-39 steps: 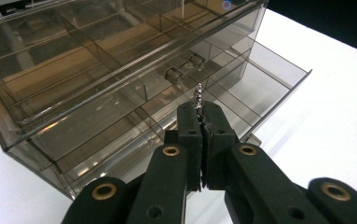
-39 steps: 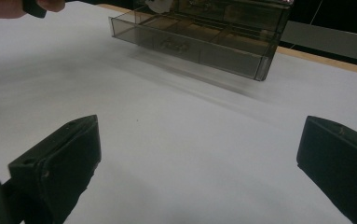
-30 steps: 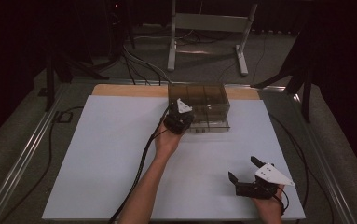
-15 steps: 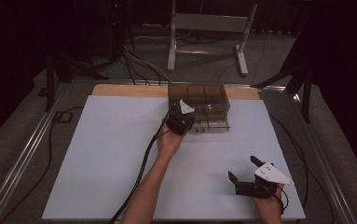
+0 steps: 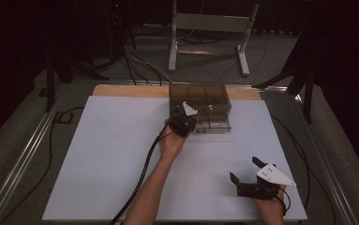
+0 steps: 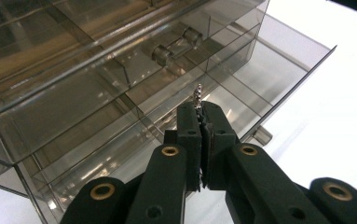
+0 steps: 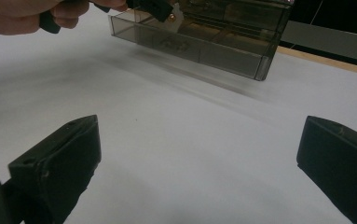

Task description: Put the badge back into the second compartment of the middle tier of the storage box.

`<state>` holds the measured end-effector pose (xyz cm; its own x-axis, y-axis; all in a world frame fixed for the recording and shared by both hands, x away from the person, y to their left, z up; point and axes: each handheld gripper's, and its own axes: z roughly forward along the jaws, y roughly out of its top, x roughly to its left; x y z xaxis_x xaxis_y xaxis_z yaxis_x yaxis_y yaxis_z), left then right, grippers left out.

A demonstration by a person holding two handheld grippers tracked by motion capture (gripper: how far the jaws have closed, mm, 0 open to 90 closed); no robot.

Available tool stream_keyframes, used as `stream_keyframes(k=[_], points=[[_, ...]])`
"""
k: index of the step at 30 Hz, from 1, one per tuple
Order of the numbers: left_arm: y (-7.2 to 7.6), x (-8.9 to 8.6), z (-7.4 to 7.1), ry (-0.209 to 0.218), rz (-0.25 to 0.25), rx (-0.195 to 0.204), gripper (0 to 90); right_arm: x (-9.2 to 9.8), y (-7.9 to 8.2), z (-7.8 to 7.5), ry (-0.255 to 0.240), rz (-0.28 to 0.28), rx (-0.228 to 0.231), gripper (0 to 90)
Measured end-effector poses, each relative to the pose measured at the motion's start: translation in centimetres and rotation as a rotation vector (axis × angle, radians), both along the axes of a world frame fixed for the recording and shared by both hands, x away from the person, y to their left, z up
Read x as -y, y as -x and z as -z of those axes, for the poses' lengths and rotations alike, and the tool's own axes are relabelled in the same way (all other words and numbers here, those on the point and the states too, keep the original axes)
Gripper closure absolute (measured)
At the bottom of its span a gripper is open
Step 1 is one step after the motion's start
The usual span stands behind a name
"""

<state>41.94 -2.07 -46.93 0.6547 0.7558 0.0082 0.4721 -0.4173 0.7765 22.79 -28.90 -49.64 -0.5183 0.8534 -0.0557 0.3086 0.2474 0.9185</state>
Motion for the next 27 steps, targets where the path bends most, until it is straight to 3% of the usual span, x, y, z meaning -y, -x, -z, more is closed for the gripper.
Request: stream_keyframes(k=[16,22,27], points=[[-0.28,0.35,0.55,-0.020,-0.025,-0.019,88.1,0.12,0.03,-0.03,-0.003,0.004,-0.002,0.0],[-0.12,0.50,0.36,0.014,0.000,-0.023,86.6,0.13,0.03,-0.02,-0.002,0.004,-0.003,0.0],[0.01,0.47,0.25,0.031,0.026,-0.032,79.5,0.10,0.04,-0.02,0.000,0.004,-0.004,0.0]])
